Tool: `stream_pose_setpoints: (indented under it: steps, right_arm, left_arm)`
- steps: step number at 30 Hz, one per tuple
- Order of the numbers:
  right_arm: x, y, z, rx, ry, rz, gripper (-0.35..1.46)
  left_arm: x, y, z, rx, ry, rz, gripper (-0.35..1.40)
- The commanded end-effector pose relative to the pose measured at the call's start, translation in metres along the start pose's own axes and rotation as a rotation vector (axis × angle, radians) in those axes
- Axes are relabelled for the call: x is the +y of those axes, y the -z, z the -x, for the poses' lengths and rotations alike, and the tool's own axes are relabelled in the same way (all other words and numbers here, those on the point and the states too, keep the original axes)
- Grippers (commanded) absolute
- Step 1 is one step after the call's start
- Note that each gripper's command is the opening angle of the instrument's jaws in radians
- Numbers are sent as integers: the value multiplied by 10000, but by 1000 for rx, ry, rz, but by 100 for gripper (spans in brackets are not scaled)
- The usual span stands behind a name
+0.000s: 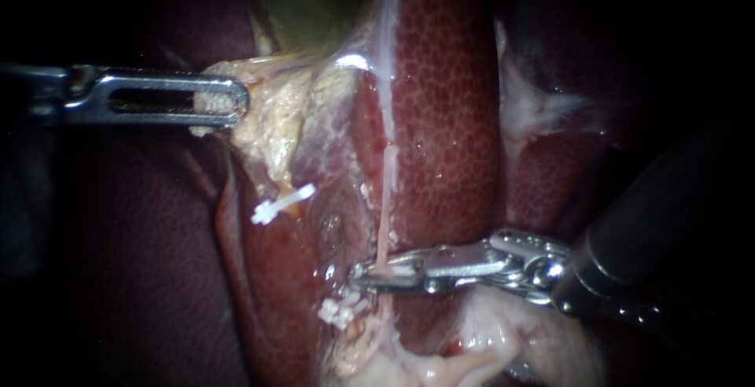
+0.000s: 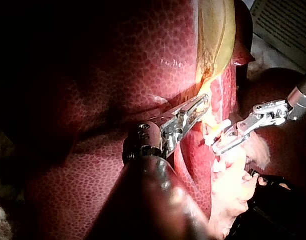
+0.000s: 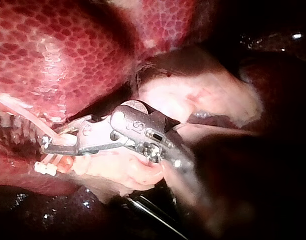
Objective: Going back first clip right tube
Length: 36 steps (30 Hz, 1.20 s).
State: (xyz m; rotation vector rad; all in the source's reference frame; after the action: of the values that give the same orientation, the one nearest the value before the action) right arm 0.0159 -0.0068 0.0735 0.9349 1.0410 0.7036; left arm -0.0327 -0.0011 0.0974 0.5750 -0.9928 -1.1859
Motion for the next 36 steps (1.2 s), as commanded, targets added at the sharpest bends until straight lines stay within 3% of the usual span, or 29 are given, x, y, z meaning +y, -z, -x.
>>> stream_pose_setpoints:
  steps: [1, 8, 9, 10, 12, 16, 21, 28, 36]
  right_arm:
    - [0, 0, 0, 0, -2, 0, -35]
    - [-2, -2, 1, -15, -5, -24, -35]
    - [-3, -3, 1, -9, -5, -25, -26]
    - [-3, -5, 0, -4, 42, -28, 2]
    - [-3, -9, -3, 5, 100, -32, 32]
    - [-3, -12, -8, 42, 161, -42, 53]
    - [0, -10, -7, 77, 225, -5, 59]
    - [4, 14, -6, 84, 292, 4, 60]
    - [-9, 68, -28, 92, 409, -6, 60]
  left_arm:
    - [0, 0, 0, 0, 0, -1, -35]
    - [1, 0, 0, 0, 0, -1, -35]
    - [1, 0, 0, 0, 0, -1, -35]
    - [1, 0, 0, 0, 0, -1, -35]
    - [1, 0, 0, 0, 0, -1, -35]
    - [1, 1, 0, 0, 0, -1, -35]
    - [1, 1, -1, 0, -1, -1, -35]
    - [1, 1, -1, 0, -1, -1, -35]
    - [1, 1, -1, 0, -1, -1, -35]
